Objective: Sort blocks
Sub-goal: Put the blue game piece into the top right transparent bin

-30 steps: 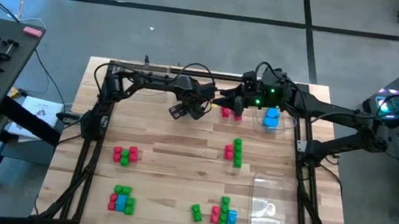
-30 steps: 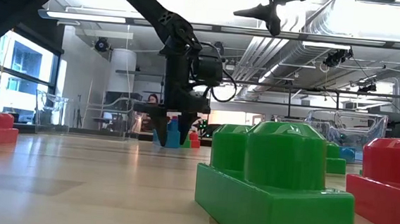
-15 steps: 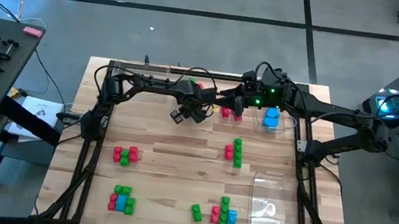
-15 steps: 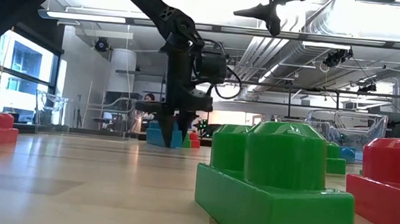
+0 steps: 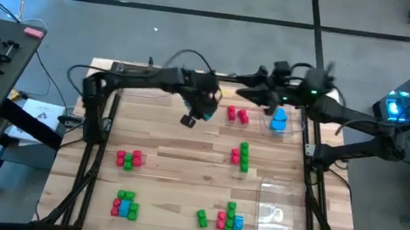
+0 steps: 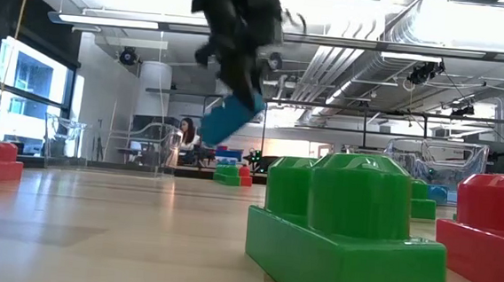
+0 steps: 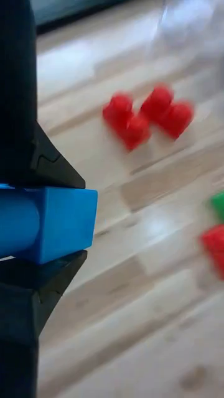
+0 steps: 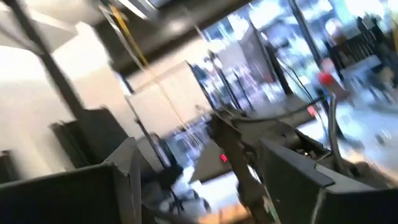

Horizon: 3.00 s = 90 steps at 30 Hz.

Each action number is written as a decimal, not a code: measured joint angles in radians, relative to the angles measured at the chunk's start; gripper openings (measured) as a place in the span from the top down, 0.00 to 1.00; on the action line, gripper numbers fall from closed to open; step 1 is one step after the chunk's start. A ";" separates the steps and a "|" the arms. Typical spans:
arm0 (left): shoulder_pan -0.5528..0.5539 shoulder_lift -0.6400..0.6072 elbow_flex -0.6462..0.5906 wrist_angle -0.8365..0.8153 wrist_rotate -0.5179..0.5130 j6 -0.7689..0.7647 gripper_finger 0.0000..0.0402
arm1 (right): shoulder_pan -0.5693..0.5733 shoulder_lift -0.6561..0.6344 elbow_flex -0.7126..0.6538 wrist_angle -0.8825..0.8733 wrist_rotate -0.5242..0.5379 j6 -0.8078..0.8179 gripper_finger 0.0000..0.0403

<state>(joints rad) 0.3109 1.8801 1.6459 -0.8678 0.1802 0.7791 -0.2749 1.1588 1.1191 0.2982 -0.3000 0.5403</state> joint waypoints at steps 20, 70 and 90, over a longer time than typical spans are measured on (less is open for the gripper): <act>0.114 -0.482 0.002 0.532 0.308 -0.970 0.71 | 0.144 0.076 0.000 -0.246 0.356 -0.296 0.47; 0.021 -0.355 0.000 0.725 0.230 -1.033 0.63 | 0.144 0.166 0.079 -0.263 0.375 -0.330 0.90; 0.234 -0.668 -0.091 0.249 0.257 -0.902 0.48 | -0.021 -0.051 0.058 -0.858 0.490 -0.326 0.92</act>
<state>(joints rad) 0.5448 1.2126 1.5551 -0.6188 0.4370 -0.1224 -0.2960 1.1081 1.1768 -0.5595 0.1900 0.2139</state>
